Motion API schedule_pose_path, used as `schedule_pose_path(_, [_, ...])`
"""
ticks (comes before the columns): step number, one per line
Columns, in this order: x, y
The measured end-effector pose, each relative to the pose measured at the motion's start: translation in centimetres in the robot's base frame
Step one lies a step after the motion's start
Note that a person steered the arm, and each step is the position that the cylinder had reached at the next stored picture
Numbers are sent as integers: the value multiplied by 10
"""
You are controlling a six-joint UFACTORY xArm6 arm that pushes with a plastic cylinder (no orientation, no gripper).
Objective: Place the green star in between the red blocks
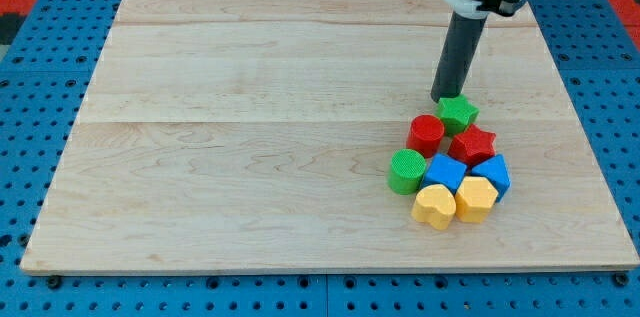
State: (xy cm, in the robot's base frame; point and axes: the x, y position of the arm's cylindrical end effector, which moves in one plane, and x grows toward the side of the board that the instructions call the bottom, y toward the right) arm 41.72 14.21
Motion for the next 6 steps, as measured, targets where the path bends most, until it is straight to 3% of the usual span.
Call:
schedule_pose_path(1, [14, -3])
schedule_pose_path(3, [-7, -3])
schedule_pose_path(5, [32, 2])
schedule_pose_path(6, [24, -12])
